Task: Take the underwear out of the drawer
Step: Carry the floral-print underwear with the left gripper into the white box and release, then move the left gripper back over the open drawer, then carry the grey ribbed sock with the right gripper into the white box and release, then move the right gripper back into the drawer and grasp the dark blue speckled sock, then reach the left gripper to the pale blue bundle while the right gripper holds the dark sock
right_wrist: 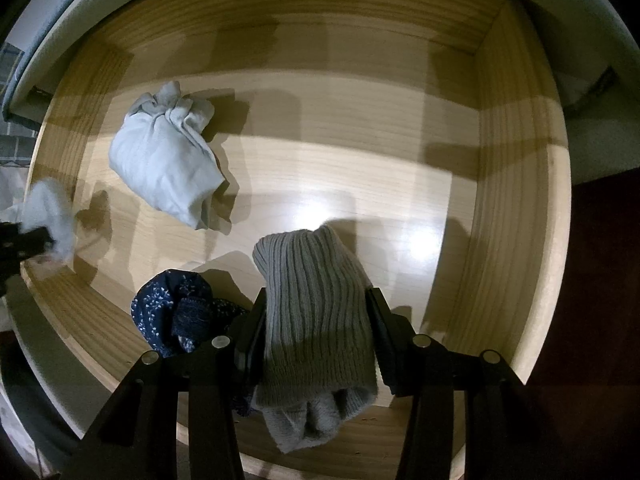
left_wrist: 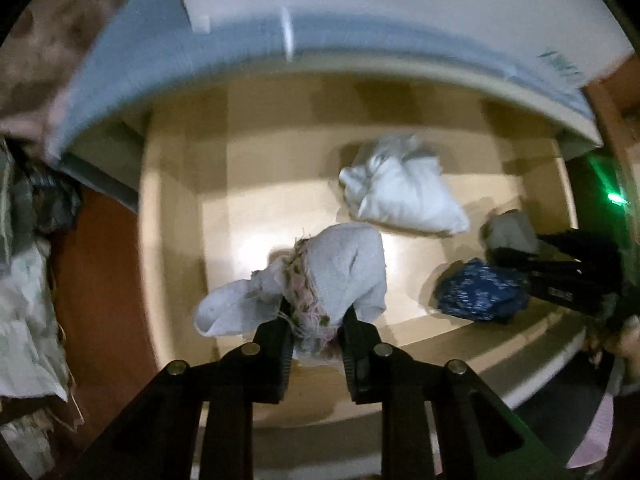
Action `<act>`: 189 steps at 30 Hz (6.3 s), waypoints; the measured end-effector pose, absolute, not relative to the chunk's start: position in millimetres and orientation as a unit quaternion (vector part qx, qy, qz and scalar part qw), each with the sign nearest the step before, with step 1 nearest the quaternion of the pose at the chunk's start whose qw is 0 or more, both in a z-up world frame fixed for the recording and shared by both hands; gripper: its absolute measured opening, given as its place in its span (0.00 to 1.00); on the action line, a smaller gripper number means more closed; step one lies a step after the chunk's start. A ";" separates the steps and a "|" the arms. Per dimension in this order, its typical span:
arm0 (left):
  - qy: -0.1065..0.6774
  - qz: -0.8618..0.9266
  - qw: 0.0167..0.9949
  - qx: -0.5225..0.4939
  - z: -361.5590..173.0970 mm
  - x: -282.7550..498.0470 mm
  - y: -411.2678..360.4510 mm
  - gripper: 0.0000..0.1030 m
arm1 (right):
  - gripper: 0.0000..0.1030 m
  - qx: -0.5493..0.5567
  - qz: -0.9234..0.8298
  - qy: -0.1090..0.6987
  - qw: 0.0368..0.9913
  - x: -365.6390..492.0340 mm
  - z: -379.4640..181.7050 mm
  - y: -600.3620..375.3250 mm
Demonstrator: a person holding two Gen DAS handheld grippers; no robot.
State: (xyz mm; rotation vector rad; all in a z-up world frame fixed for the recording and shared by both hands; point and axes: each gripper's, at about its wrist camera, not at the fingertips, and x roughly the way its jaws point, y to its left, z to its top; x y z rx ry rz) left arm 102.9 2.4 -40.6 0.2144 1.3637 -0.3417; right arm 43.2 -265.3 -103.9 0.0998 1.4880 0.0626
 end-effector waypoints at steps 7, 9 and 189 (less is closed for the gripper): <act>0.522 -0.201 0.820 0.120 41.5 77.1 1.5 0.20 | 0.43 0.045 0.029 0.677 0.734 43.6 -103.8 -264.6; 0.481 -0.217 0.842 0.110 75.9 72.8 6.1 0.20 | 0.43 0.045 0.029 0.677 0.734 43.9 -103.8 -265.0; 0.497 -0.062 0.862 0.081 -43.4 66.9 13.7 0.51 | 0.39 -0.042 0.017 0.728 0.684 10.4 -119.0 -207.5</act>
